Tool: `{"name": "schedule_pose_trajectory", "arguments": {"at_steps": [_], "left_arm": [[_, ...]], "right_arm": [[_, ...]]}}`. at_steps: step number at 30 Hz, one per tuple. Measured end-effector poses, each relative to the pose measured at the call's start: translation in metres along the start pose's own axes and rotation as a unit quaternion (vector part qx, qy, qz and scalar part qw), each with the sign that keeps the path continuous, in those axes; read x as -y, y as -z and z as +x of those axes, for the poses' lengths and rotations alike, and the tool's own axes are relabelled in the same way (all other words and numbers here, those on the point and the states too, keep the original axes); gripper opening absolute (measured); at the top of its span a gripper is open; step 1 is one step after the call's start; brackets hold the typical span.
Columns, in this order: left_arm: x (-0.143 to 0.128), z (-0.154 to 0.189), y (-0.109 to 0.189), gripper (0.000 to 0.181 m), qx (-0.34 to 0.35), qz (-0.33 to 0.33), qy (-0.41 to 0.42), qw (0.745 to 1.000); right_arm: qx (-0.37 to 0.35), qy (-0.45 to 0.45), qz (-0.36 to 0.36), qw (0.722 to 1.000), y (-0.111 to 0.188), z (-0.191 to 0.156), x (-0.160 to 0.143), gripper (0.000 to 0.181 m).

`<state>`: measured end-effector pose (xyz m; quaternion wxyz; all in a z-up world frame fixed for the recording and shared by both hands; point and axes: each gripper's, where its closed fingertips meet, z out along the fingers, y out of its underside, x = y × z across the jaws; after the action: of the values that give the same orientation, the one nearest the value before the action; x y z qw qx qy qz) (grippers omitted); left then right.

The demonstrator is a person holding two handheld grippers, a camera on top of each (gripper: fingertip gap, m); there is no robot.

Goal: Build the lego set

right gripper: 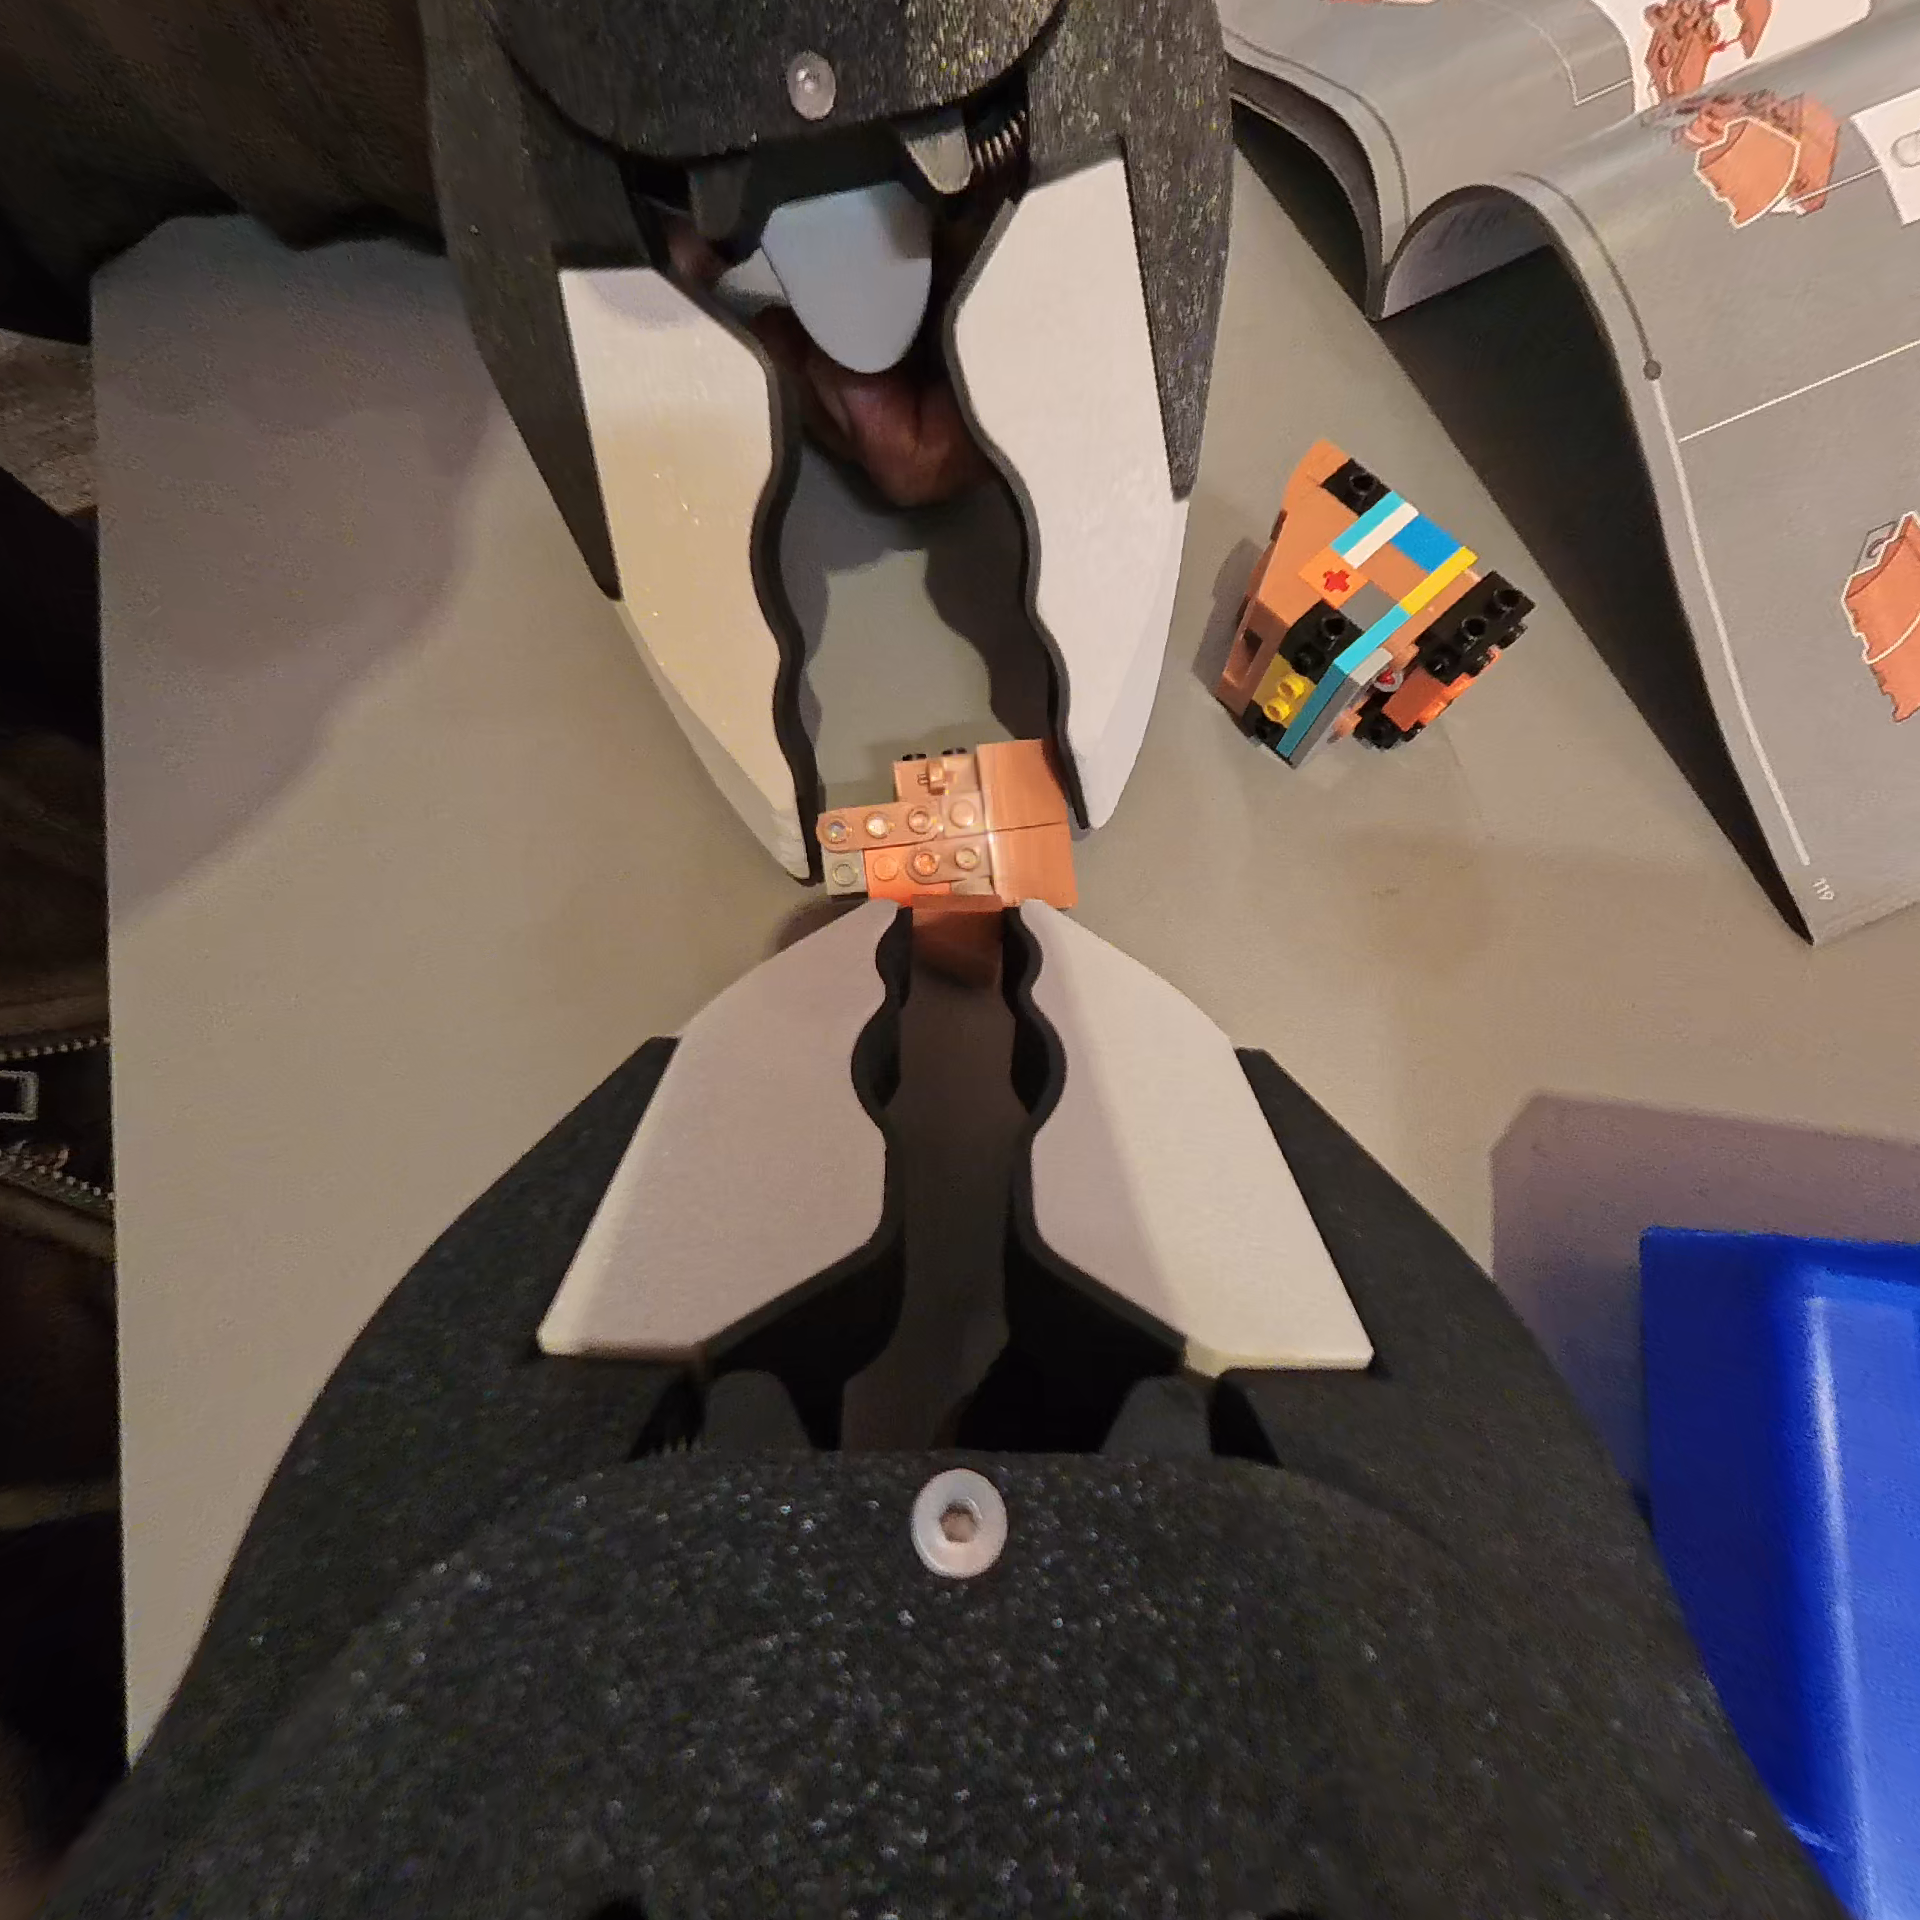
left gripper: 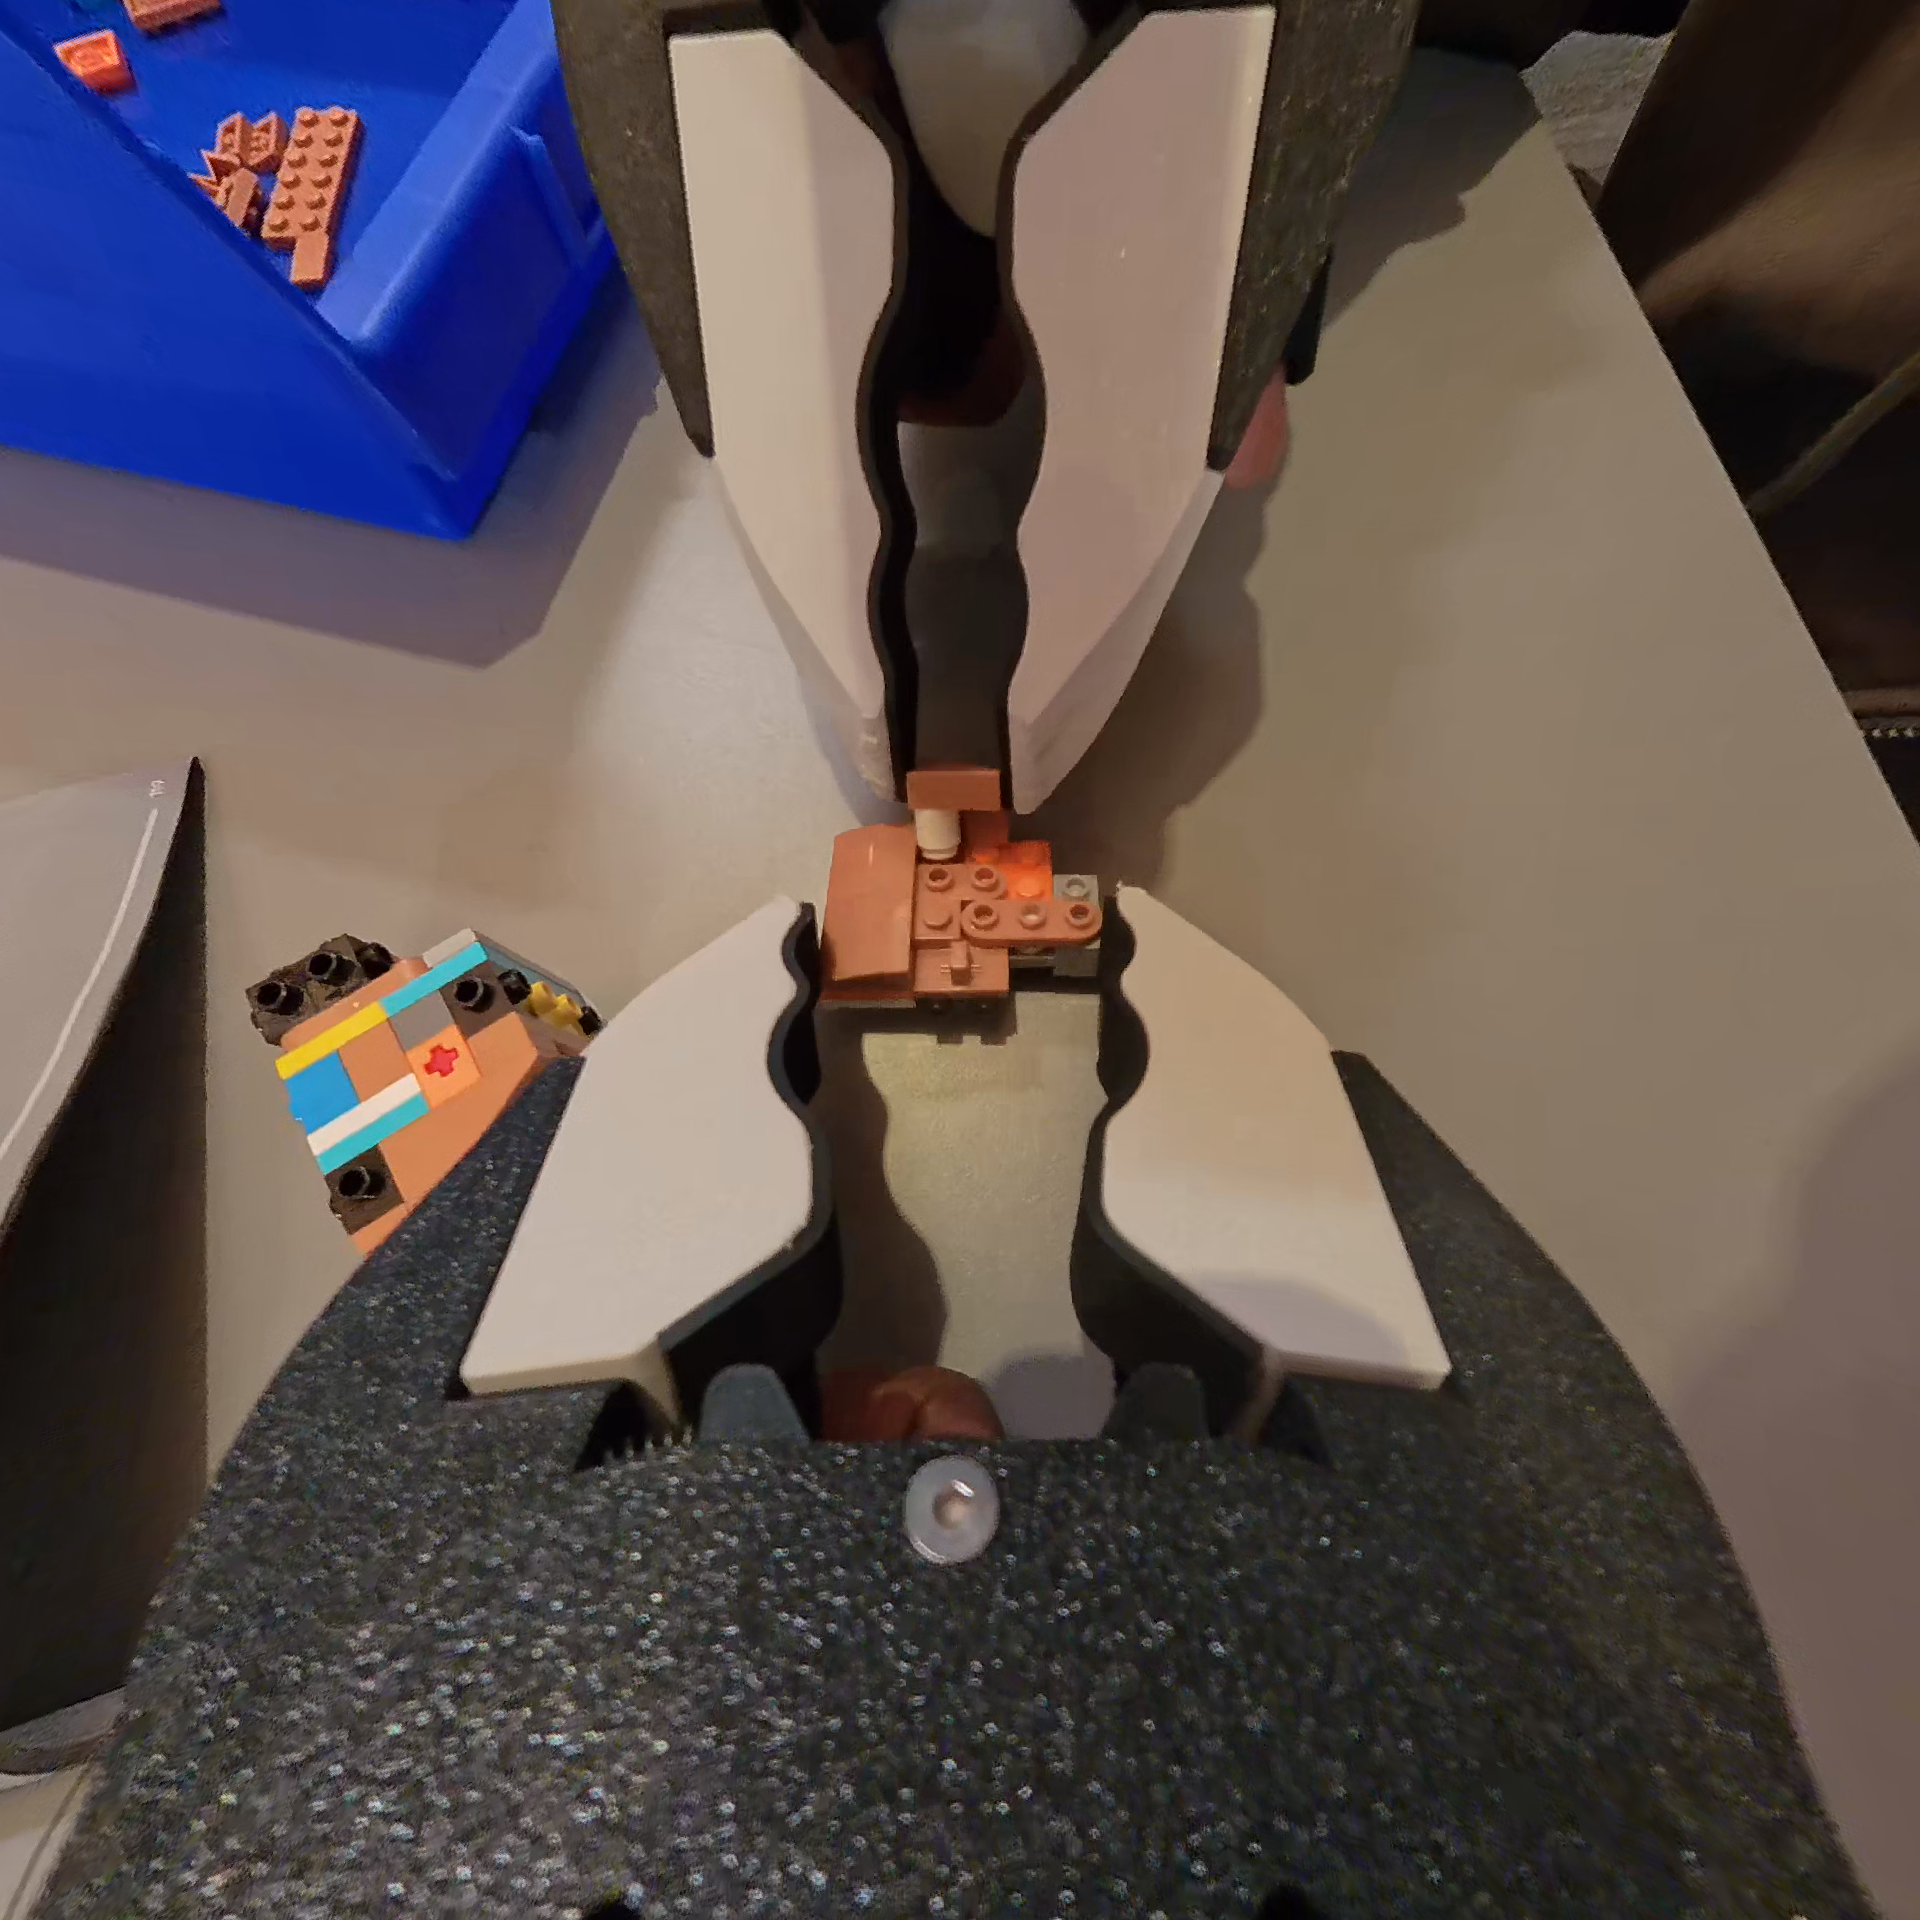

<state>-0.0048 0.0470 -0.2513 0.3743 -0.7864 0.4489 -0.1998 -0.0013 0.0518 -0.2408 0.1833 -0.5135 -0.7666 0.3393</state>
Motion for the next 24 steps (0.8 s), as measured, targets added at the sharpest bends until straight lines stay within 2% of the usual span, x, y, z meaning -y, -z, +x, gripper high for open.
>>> {"name": "schedule_pose_trajectory", "arguments": {"at_steps": [15,24], "left_arm": [[-0.006,0.002,0.001,0.053,-0.003,-0.015,-0.003,1.0],[-0.012,0.003,0.001,0.062,-0.008,-0.032,0.002,0.999]], "right_arm": [[-0.005,0.012,-0.012,1.0,-0.002,-0.001,-0.003,0.016],[-0.003,0.014,-0.014,1.0,-0.001,-0.002,-0.004,0.016]]}}
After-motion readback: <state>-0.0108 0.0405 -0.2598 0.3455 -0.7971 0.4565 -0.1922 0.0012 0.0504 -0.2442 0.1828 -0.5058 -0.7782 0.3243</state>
